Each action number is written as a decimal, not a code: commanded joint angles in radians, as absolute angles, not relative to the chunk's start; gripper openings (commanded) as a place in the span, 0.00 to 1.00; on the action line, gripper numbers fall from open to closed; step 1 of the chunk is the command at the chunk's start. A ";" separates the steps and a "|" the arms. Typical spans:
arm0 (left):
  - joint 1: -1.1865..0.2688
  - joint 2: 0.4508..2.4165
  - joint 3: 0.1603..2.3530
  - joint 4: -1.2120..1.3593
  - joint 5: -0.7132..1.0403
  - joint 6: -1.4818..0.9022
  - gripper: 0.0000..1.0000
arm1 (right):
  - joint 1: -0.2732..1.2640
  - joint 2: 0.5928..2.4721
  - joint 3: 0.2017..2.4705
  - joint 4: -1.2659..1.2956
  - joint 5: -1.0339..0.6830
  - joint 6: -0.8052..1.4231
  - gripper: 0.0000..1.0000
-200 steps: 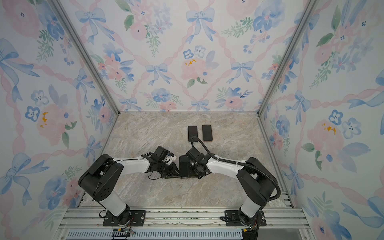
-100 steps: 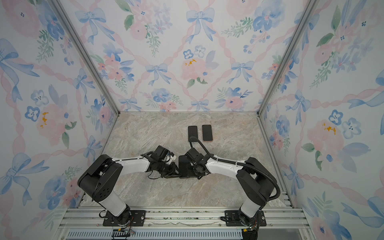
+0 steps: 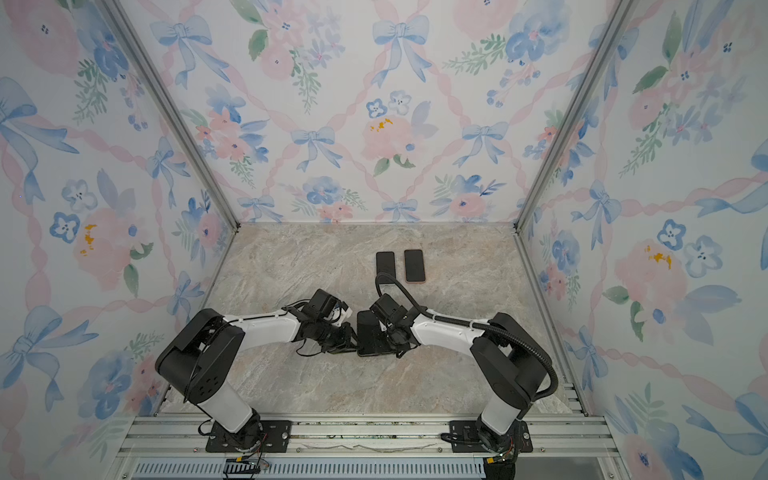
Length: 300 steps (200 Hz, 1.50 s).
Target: Put the phone into the phone case
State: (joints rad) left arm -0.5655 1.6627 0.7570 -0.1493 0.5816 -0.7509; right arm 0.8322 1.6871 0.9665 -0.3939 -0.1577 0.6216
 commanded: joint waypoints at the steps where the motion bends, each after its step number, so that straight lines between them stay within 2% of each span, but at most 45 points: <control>1: -0.554 1.693 0.755 -0.203 0.546 -0.723 0.29 | 0.841 1.739 0.934 -0.416 -0.163 0.613 0.17; 92: -0.549 1.701 0.761 -0.200 0.563 -0.722 0.25 | 0.929 1.822 0.886 -0.368 -0.150 0.683 0.14; 171: -0.548 1.698 0.762 -0.201 0.563 -0.725 0.24 | 0.930 1.860 0.852 -0.332 -0.141 0.703 0.12; 241: -0.548 1.695 0.758 -0.201 0.561 -0.726 0.24 | 0.921 1.815 0.867 -0.371 -0.116 0.690 0.12; 300: -0.543 1.700 0.754 -0.201 0.558 -0.726 0.24 | 0.933 1.868 0.842 -0.328 -0.130 0.714 0.11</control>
State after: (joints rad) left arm -0.5461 1.6684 0.7616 -0.1753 0.5919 -0.7406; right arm 0.8795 1.7004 0.9352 -0.3214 -0.0975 0.7109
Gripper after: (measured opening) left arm 0.237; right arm 0.112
